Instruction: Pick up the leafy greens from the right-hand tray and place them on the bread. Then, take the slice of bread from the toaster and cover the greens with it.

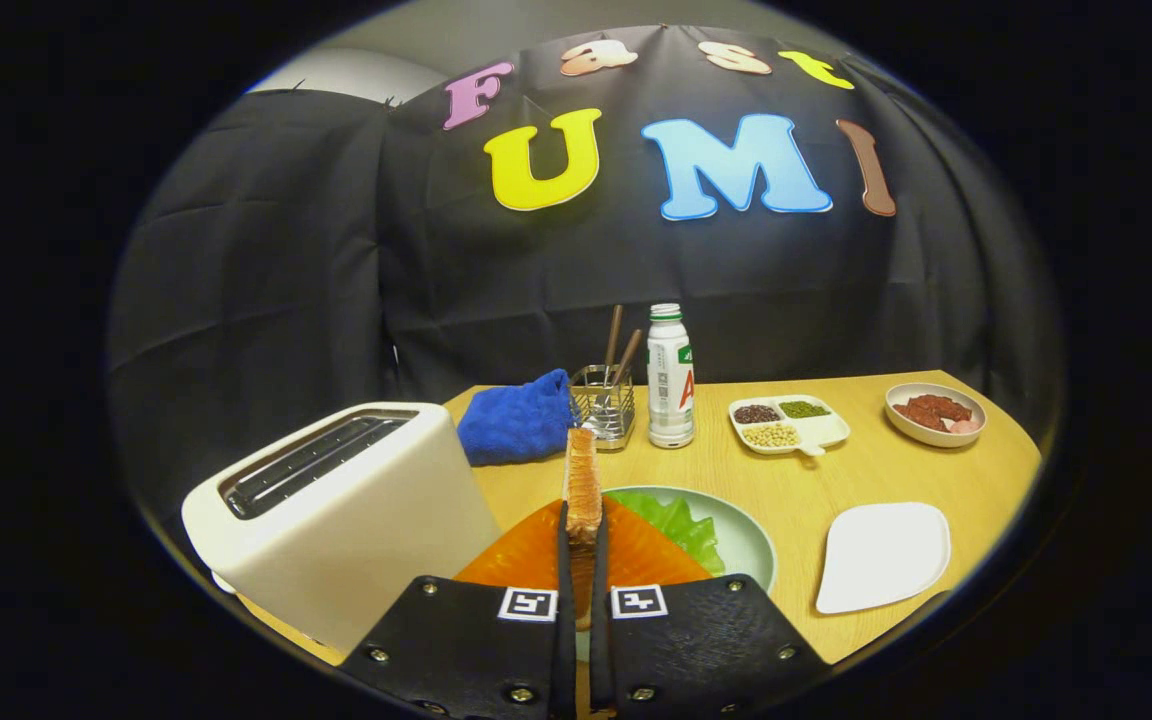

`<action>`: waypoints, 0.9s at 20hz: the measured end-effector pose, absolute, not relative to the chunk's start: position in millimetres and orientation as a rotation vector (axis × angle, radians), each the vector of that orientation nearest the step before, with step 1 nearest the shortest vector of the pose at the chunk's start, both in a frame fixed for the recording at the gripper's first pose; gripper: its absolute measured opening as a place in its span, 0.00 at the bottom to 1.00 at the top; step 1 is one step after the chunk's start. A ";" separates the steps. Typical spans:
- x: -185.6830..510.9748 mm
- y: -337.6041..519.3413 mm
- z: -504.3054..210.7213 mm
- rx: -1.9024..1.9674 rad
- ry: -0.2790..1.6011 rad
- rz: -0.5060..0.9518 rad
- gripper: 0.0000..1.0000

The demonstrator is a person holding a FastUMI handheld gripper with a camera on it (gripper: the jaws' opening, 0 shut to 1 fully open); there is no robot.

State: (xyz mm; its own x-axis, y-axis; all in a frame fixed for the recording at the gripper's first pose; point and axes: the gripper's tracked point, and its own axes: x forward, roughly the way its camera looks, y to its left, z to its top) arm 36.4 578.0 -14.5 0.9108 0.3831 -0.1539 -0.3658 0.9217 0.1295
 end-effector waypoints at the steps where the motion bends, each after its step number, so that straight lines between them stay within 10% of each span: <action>1: 37.0 574.2 -15.8 0.085 0.175 0.380 0.07; 18: 49.7 540.0 -32.8 -0.067 0.116 0.308 0.48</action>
